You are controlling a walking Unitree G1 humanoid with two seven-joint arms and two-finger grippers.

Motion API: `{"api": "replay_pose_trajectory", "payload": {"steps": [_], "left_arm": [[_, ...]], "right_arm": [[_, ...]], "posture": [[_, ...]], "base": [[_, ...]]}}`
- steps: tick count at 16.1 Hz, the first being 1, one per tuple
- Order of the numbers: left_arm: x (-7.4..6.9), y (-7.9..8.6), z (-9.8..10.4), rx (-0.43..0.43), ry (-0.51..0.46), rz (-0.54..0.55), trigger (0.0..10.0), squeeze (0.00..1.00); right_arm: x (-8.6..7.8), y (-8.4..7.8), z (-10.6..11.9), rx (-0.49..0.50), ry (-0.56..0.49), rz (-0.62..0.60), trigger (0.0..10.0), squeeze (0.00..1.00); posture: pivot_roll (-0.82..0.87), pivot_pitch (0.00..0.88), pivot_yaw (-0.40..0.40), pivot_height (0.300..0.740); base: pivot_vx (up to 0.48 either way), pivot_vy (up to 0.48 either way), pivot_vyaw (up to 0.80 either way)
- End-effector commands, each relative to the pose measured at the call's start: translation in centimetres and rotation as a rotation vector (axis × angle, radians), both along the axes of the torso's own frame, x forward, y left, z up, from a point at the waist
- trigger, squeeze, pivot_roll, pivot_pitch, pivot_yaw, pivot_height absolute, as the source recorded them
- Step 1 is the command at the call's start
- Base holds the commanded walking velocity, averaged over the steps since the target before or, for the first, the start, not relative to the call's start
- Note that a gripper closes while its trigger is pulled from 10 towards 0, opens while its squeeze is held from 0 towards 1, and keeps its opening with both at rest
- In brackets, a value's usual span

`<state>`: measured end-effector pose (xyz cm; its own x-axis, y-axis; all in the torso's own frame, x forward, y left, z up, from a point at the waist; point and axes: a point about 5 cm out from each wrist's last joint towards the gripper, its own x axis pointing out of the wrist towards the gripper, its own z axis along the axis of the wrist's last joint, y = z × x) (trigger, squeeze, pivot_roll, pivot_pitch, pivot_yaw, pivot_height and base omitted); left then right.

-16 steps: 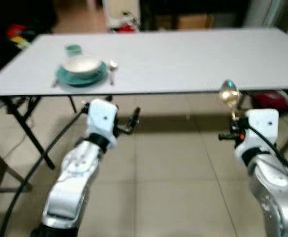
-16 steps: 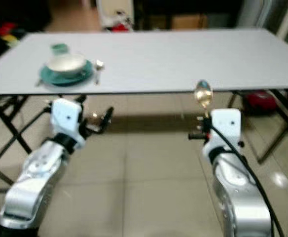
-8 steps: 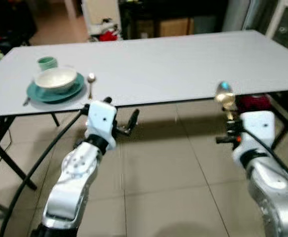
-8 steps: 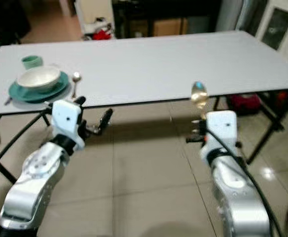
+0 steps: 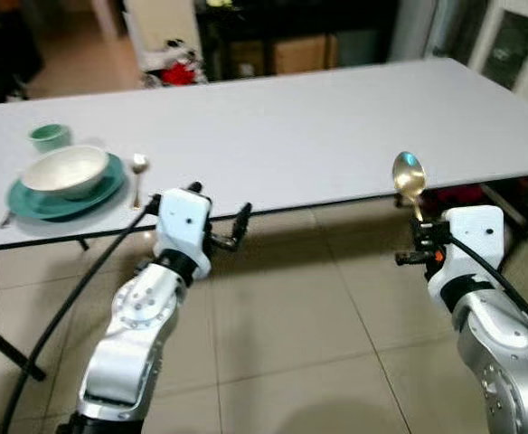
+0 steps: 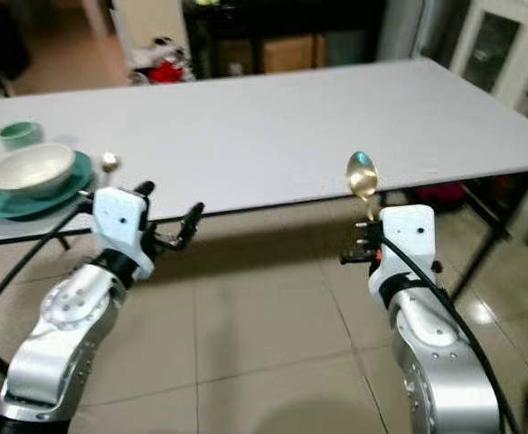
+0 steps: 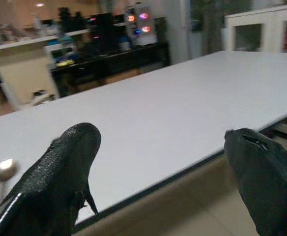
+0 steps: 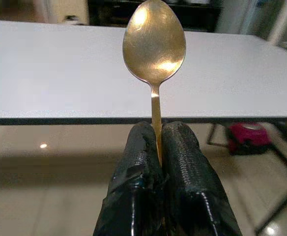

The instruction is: Setting the table

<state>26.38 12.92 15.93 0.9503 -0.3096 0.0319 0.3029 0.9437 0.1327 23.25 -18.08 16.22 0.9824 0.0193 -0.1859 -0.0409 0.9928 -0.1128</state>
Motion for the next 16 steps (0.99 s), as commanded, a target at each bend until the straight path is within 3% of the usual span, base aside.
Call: {"api": "replay_pose_trajectory", "payload": {"steps": [1, 6, 16], "left_arm": [[0.2, 0.8, 0.0, -0.004, -0.004, 0.037, 10.0, 0.00], [-0.4, 2.6, -1.1, -0.004, -0.001, 0.100, 10.0, 0.00], [-0.4, 2.1, -1.3, 0.001, -0.006, 0.074, 10.0, 0.00]], "right_arm": [[0.0, 0.7, 0.3, 0.029, -0.024, 0.047, 10.0, 0.00], [-0.5, -0.5, -0.7, 0.047, -0.070, 0.044, 10.0, 0.00], [-0.3, -0.8, -1.7, 0.014, -0.015, 0.069, 10.0, 0.00]], "posture": [[0.03, 0.000, 0.048, 0.740], [0.04, 0.000, 0.036, 0.740], [0.04, 0.000, 0.039, 0.740]], "base": [[0.371, 0.000, 0.00], [0.368, 0.000, 0.00], [0.364, 0.000, 0.00]]}}
